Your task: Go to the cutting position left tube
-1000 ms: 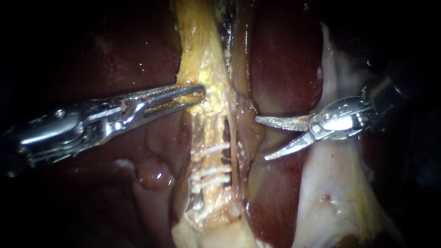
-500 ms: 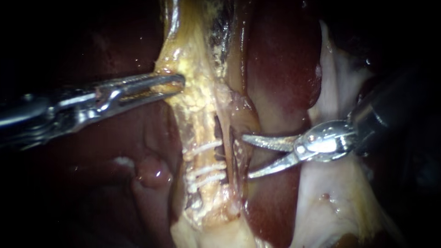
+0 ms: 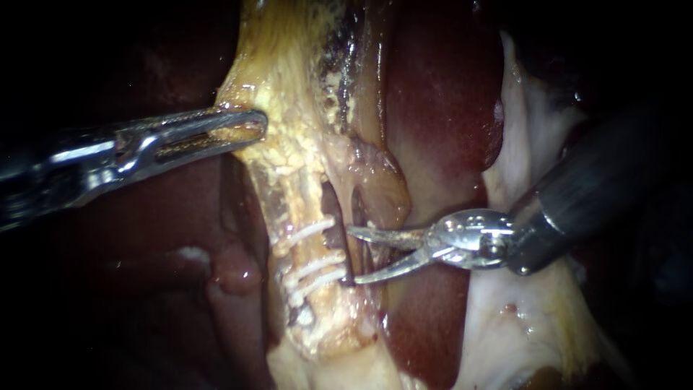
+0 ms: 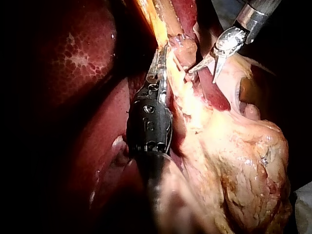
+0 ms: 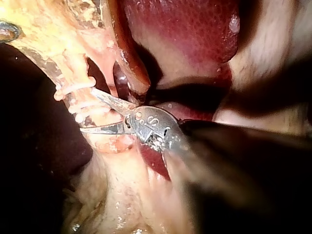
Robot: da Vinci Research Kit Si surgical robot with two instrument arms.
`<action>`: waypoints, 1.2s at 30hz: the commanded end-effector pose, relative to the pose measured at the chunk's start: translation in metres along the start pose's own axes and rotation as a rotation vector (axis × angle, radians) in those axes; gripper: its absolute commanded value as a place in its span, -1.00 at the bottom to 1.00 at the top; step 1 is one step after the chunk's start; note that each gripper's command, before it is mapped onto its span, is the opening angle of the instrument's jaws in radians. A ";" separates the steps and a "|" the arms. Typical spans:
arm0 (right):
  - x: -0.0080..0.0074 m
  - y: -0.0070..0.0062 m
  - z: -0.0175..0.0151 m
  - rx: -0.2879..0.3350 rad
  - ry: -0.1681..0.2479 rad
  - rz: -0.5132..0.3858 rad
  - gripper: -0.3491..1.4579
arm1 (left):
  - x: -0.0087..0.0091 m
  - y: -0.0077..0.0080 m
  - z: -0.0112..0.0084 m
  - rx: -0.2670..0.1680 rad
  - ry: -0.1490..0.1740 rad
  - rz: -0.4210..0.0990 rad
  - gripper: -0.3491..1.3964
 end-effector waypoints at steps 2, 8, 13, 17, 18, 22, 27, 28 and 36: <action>-0.0002 0.0006 0.0004 -0.001 -0.001 0.003 0.97 | 0.0000 -0.0001 -0.0001 -0.001 0.000 0.000 -1.00; -0.0011 0.0018 0.0013 0.003 -0.008 0.038 0.97 | -0.0001 -0.0004 -0.0002 -0.002 0.000 0.000 -1.00; -0.0016 0.0024 0.0022 0.018 -0.033 0.060 0.95 | -0.0001 -0.0006 -0.0003 -0.003 0.000 0.005 -1.00; -0.0014 0.0027 0.0029 0.035 -0.045 0.063 0.93 | -0.0001 -0.0006 -0.0004 -0.003 0.000 0.005 -1.00; -0.0013 0.0028 0.0030 0.036 -0.045 0.063 0.93 | -0.0001 -0.0006 -0.0004 -0.003 0.000 0.005 -1.00; -0.0006 0.0033 0.0038 0.035 -0.043 0.063 0.93 | -0.0001 -0.0006 -0.0004 -0.003 0.000 0.005 -1.00; 0.0000 0.0034 0.0041 0.082 -0.024 0.048 0.93 | -0.0001 -0.0007 -0.0005 -0.003 0.000 0.005 -1.00; 0.0001 0.0034 0.0040 0.095 -0.015 0.044 0.93 | -0.0001 -0.0006 -0.0006 -0.003 0.000 0.005 -1.00; 0.0016 0.0022 0.0028 0.165 0.009 0.028 0.87 | -0.0001 -0.0006 -0.0007 -0.002 0.000 0.005 -1.00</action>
